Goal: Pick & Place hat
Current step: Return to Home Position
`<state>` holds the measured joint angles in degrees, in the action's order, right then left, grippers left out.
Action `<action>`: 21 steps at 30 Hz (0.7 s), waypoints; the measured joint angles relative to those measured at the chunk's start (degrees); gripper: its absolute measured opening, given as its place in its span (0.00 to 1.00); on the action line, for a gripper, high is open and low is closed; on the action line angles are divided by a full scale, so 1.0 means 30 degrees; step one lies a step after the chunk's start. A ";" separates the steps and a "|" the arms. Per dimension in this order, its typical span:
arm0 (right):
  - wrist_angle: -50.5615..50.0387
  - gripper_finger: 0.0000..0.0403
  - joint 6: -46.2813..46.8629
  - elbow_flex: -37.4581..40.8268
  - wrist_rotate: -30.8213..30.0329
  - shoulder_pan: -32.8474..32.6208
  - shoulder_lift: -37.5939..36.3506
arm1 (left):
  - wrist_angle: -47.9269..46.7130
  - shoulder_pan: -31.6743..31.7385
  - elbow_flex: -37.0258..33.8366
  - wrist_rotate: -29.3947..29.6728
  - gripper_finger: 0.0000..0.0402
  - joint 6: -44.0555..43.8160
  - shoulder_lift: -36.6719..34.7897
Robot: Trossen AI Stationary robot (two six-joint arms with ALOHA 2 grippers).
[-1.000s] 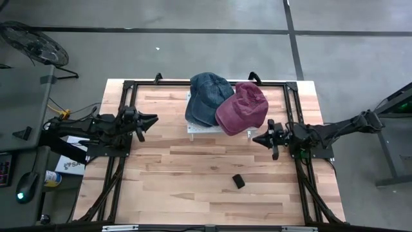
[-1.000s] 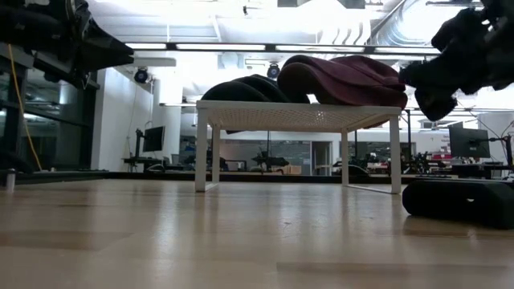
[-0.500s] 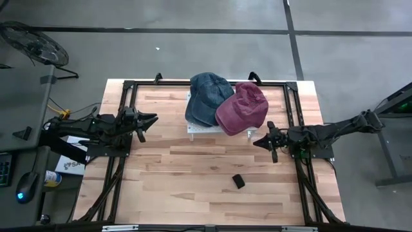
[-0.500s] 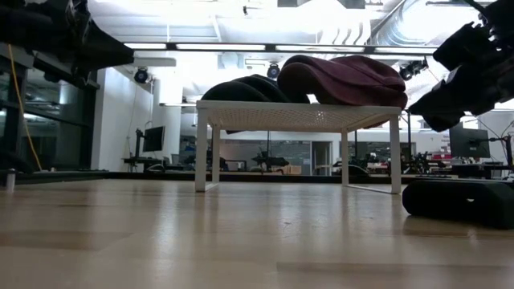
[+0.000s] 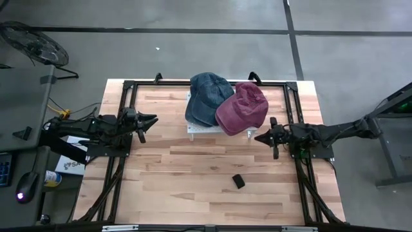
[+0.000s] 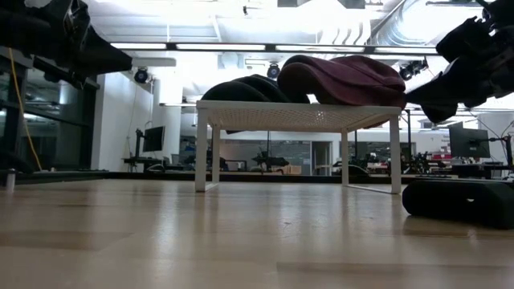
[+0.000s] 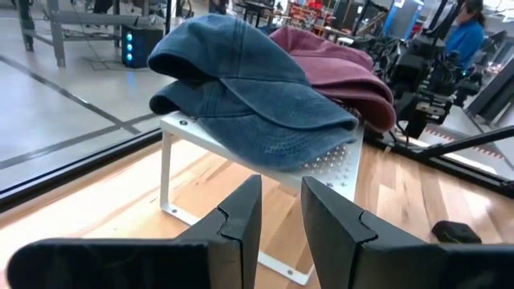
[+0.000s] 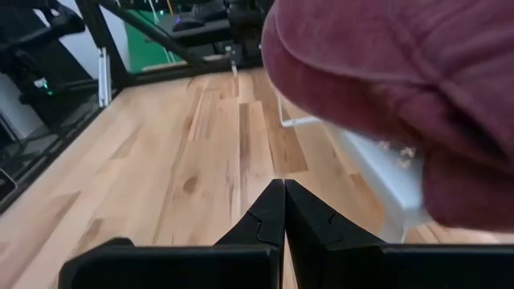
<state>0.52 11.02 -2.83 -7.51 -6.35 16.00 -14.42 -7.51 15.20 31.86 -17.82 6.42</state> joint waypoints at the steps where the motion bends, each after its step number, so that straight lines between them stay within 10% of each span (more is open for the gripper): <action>1: 0.0016 0.00 -0.0053 0.0000 -0.0004 0.0000 -0.0133 | -0.0014 0.0000 0.0001 0.0000 0.22 0.0000 0.0000; 21: 0.0048 0.00 0.0805 -0.0022 -0.0801 0.0000 -0.0091 | 0.0134 0.0000 0.0001 -0.1850 0.22 -0.0160 0.0044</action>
<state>0.67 13.43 -2.90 -9.91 -6.35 15.73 -14.02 -7.51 15.20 26.31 -18.31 6.55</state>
